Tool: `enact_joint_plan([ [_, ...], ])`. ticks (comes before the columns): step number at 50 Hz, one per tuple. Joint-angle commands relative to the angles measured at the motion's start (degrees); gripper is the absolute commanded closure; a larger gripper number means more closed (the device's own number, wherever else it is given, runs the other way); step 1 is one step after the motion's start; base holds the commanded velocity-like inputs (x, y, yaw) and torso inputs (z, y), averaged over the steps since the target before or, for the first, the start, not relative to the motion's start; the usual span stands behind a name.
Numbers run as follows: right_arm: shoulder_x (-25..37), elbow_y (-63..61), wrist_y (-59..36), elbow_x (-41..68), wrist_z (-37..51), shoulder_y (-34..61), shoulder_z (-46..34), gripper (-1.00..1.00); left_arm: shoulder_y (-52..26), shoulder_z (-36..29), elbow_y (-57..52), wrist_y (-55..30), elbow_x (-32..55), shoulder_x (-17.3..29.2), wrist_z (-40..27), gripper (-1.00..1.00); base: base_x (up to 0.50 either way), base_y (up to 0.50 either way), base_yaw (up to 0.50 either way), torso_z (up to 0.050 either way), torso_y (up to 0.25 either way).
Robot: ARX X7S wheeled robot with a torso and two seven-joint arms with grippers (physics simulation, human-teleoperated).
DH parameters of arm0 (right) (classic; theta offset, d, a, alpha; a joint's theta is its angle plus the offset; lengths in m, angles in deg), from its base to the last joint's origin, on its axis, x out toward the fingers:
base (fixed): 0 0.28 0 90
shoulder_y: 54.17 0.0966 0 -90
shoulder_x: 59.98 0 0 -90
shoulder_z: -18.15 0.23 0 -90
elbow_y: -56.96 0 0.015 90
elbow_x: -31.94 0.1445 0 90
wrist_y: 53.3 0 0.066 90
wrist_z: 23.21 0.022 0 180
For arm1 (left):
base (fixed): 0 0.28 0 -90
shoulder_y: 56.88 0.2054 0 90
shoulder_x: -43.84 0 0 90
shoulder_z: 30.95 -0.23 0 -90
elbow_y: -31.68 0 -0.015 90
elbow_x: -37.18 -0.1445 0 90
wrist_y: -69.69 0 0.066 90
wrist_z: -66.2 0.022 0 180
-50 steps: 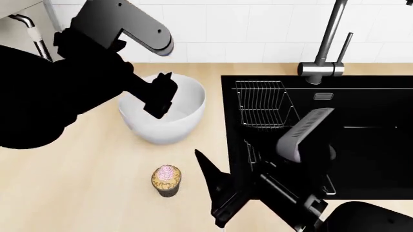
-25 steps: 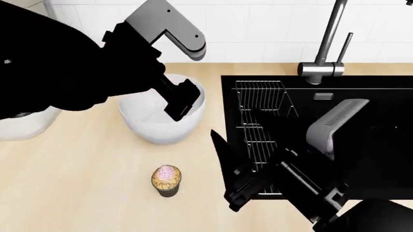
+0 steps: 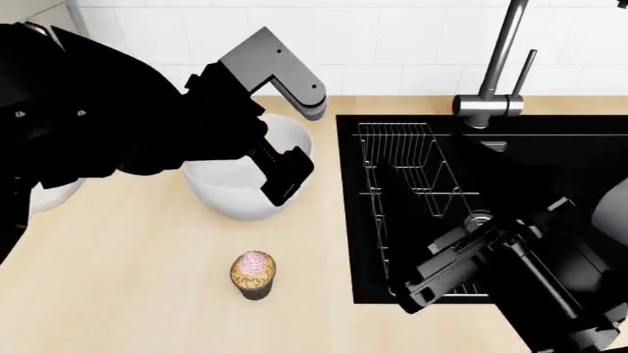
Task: Move the fresh-baked cupcake off the tray onto the counter, and place the bowl used for mixing into the sink.
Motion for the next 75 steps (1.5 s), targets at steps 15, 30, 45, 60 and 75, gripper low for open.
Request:
enact_joint_plan([
  [15,-1.91,-2.0,4.58,-2.54,-0.8,-2.94,1.53,-1.0,0.24,-7.04,9.37,4.19,-6.65,-3.76,9.71,-1.0,0.0,0.0,0.0,0.0,0.0],
  [30,-2.97,-0.51,4.07,-2.43,-1.12,-0.95,0.71,-1.0,-0.3,-10.01,16.27,7.72,-10.48,-5.82,15.13,-1.0,0.0,0.0,0.0,0.0,0.0],
  [45,-3.51,0.56,3.38,-2.39,-1.36,0.26,-0.11,-1.0,0.42,-11.3,19.57,9.88,-12.08,-7.28,17.14,-1.0,0.0,0.0,0.0,0.0,0.0],
  [60,-4.06,1.23,3.39,-3.21,-2.02,0.07,-0.75,-1.0,0.79,-12.17,19.74,10.07,-12.28,-8.02,17.97,-1.0,0.0,0.0,0.0,0.0,0.0],
  [75,-4.56,2.09,3.67,-3.8,-2.68,-0.33,-1.14,-1.0,0.91,-13.28,19.83,9.89,-12.6,-8.58,18.79,-1.0,0.0,0.0,0.0,0.0,0.0],
])
